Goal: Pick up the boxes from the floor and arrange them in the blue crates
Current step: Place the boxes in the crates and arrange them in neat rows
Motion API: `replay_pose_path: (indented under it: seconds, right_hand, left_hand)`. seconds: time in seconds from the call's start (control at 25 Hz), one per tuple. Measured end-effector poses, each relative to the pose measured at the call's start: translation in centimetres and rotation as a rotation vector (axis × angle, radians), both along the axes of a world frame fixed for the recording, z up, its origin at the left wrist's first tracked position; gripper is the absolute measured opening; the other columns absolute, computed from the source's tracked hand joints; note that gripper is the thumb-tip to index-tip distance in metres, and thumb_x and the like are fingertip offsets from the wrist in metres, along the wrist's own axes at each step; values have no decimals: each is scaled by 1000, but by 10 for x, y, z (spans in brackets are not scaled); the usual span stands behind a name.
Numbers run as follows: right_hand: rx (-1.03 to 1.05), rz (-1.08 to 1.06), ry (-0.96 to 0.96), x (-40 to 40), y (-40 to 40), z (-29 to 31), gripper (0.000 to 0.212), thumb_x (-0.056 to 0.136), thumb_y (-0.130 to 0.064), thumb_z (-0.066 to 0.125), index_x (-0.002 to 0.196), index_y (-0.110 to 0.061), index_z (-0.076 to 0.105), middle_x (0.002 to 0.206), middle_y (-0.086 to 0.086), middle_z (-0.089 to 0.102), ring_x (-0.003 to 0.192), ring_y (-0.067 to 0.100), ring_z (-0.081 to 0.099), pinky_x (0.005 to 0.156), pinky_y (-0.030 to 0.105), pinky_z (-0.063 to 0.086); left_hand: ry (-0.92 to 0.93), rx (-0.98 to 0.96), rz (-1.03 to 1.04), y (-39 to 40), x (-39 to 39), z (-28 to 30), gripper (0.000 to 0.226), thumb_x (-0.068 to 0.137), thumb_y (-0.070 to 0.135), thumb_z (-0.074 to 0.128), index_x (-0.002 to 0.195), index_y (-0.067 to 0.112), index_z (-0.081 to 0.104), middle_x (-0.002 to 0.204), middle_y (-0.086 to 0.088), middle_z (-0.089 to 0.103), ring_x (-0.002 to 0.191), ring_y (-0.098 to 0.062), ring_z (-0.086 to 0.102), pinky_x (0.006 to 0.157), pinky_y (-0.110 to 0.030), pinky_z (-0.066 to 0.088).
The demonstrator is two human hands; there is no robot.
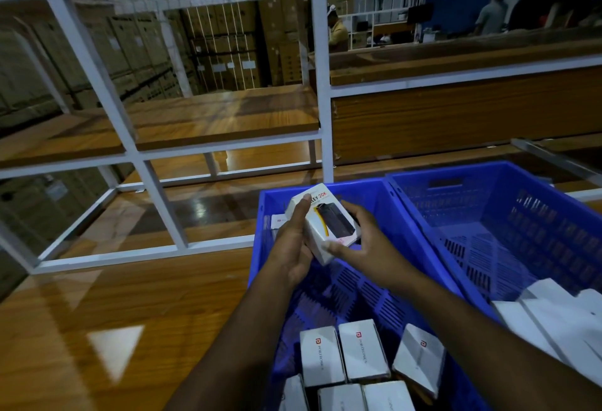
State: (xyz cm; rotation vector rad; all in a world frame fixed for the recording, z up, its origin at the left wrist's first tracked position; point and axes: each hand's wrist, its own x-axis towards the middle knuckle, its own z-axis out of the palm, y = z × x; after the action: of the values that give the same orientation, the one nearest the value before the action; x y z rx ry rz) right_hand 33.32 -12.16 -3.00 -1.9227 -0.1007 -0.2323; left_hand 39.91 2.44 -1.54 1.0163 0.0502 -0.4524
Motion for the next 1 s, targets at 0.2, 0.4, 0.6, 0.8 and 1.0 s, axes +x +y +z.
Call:
replay_pose_path:
  seconds: [0.2,0.4,0.6,0.8,1.0]
  right_hand:
    - [213,-25,99,5,-1,2,76,85,-34,74,144,-42,29,141,-4,51,122,16,57,104,44,49]
    - [860,72,274,2,-8,18,46,103,-36,32,143,-18,47,134,15,62,117,31,60,85,46,56]
    - [967,121,319,0,-8,18,48,101,-40,30,139,-21,52,134,17,62,120,34,59,88,49,53]
    - [839,3,248,5,-8,17,43,102,-33,40,141,-18,50,128,11,66,114,27,62,95,47,53]
    - [168,-365,157,14,-15,2,84,76,-20,82,144,-28,35,141,3,41,125,22,48,104,48,47]
  left_hand:
    - [-190,67,-107,0,-1,4,73,84,65,58,142,22,53,134,-13,65,124,-32,63,103,-52,51]
    - [-254,145,8,1,-4,10,48,88,42,67,131,22,60,130,-7,68,114,-21,67,94,-44,57]
    - [-231,129,47,1,-6,12,54,82,24,77,132,21,56,124,-7,71,111,-27,70,78,-42,62]
    - [-260,197,69,-1,-8,12,41,93,24,70,131,21,55,129,-2,65,112,-16,65,81,-32,59]
    - [-252,228,-184,-3,-12,13,32,104,28,53,135,26,58,130,1,69,122,-19,63,97,-43,54]
